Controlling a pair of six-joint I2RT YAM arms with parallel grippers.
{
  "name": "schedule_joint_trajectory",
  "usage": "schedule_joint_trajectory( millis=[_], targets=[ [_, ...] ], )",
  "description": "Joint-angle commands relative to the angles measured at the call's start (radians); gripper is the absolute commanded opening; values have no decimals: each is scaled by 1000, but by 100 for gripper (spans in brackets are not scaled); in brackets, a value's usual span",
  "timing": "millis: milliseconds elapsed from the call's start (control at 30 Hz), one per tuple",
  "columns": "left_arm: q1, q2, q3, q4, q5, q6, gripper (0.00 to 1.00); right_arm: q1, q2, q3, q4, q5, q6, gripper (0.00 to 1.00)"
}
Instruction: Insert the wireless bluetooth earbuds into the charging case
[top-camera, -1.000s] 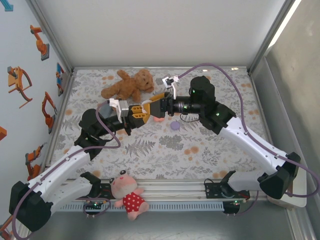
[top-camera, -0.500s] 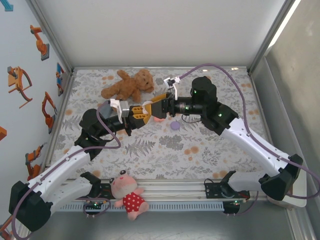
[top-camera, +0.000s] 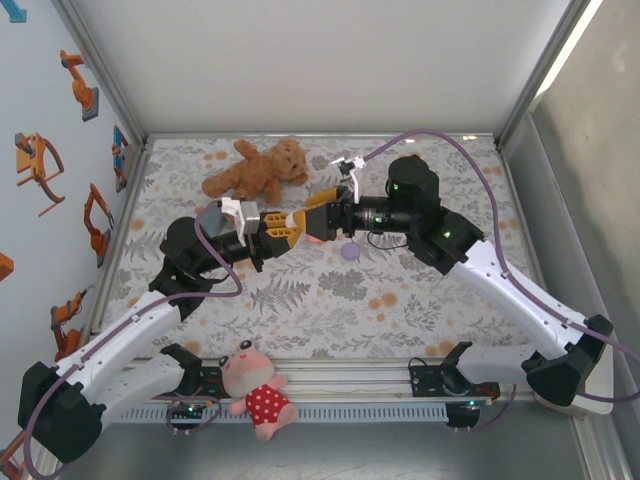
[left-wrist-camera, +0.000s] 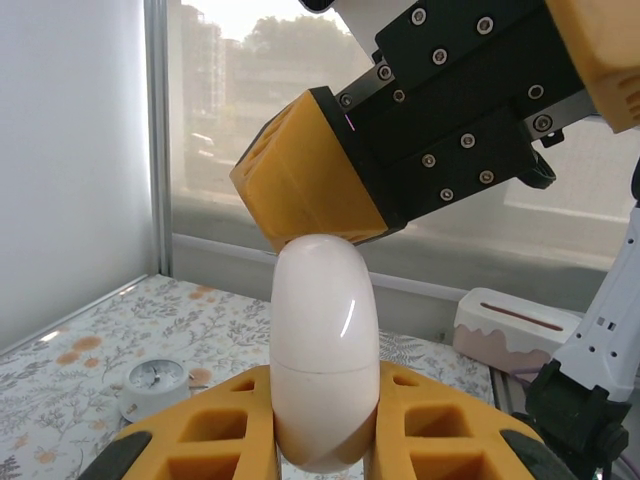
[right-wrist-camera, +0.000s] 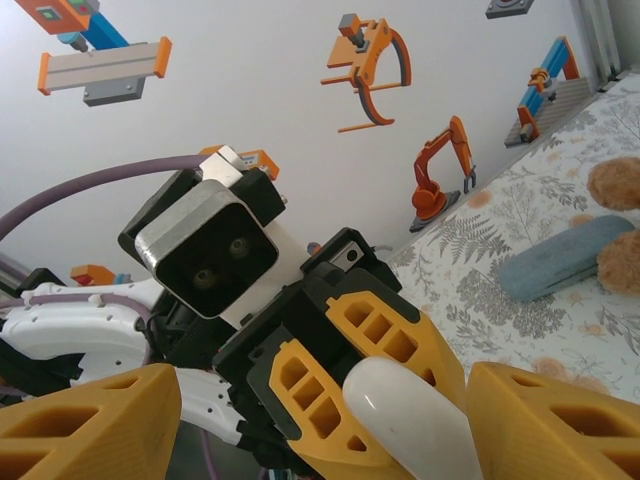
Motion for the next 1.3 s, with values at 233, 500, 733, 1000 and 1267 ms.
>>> schedule_joint_trajectory(
  millis=[233, 500, 733, 1000, 1267],
  targets=[
    [0, -44, -9, -31, -14, 25, 0, 4, -67, 48, -100, 132, -86, 74],
    [-1, -98, -28, -130, -69, 26, 0, 5, -107, 30, -168, 271, -107, 72],
    [-1, -161, -57, -230, -126, 15, 0, 5, -137, 9, -290, 424, -101, 72],
    [-1, -241, -81, -324, -171, -8, 0, 4, -221, -87, -319, 593, -81, 82],
    [0, -298, -78, -423, -204, -36, 0, 4, -304, -177, -315, 699, -64, 100]
  ],
)
